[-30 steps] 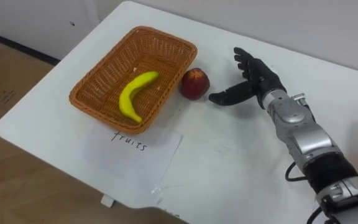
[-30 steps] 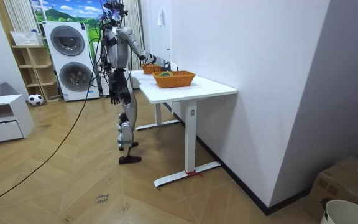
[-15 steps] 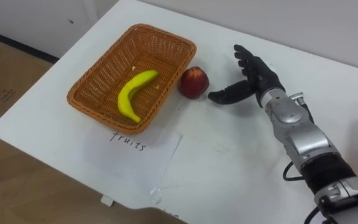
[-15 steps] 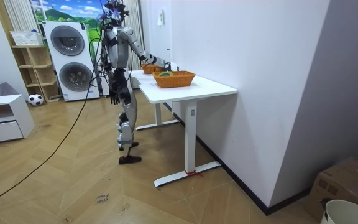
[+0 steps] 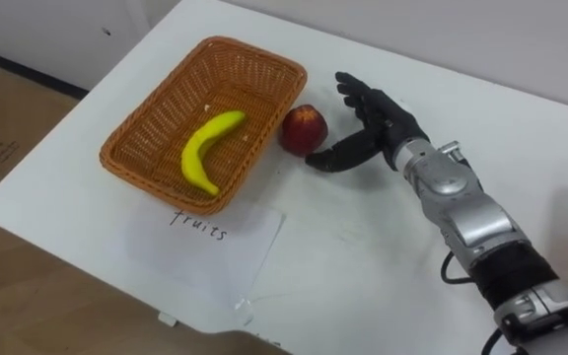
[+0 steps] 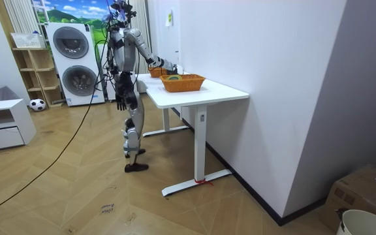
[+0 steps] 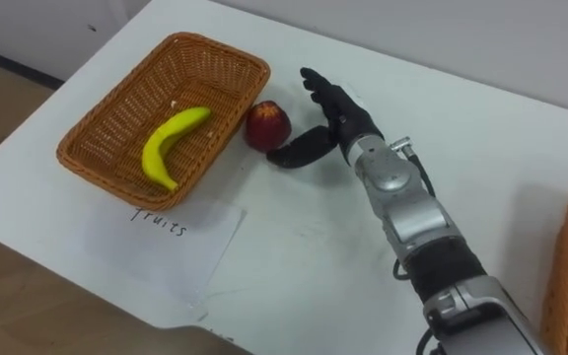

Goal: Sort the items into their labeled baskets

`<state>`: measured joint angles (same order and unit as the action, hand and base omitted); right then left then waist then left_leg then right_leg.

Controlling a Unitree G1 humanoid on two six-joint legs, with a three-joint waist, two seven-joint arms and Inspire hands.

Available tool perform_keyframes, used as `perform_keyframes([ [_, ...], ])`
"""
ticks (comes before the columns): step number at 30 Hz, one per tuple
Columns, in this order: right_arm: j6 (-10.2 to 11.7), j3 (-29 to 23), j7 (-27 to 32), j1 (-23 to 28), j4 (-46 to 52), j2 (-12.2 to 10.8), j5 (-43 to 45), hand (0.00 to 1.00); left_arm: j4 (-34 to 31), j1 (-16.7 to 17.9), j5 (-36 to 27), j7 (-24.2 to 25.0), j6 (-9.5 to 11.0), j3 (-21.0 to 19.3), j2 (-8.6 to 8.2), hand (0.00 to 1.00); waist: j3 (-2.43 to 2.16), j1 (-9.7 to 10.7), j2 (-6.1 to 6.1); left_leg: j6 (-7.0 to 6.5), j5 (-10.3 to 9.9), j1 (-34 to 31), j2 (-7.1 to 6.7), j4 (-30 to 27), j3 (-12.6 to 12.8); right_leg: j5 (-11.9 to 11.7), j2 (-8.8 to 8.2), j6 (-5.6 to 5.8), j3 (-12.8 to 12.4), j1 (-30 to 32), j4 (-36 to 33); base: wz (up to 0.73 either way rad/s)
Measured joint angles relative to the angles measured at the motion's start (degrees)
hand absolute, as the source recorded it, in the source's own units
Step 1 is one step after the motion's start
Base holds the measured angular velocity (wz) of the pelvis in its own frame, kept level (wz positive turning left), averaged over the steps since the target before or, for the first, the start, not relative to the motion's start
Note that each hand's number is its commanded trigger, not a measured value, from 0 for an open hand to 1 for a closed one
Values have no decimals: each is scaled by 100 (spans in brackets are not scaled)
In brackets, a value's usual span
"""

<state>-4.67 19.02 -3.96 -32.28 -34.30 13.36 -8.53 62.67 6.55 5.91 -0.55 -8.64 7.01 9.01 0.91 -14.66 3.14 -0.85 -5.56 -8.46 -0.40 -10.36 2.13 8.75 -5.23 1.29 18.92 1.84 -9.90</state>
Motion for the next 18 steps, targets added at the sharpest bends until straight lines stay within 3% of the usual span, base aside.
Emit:
perform_keyframes([
  [9, 0, 1, -30, 0, 6, -70, 0, 0, 2, -19, 111, -6, 0, -1, 3, 0, 12, -19, 101, 1, 0, 9, 5, 18, 20, 0, 2, 0, 0, 17, 9, 0],
  [18, 0, 1, -16, 0, 7, -111, -2, 0, 4, -17, 116, 3, -4, -1, 5, 0, 11, -20, 107, 1, 0, 12, 6, 27, 25, 0, 2, -1, 13, 7, 10, 0],
])
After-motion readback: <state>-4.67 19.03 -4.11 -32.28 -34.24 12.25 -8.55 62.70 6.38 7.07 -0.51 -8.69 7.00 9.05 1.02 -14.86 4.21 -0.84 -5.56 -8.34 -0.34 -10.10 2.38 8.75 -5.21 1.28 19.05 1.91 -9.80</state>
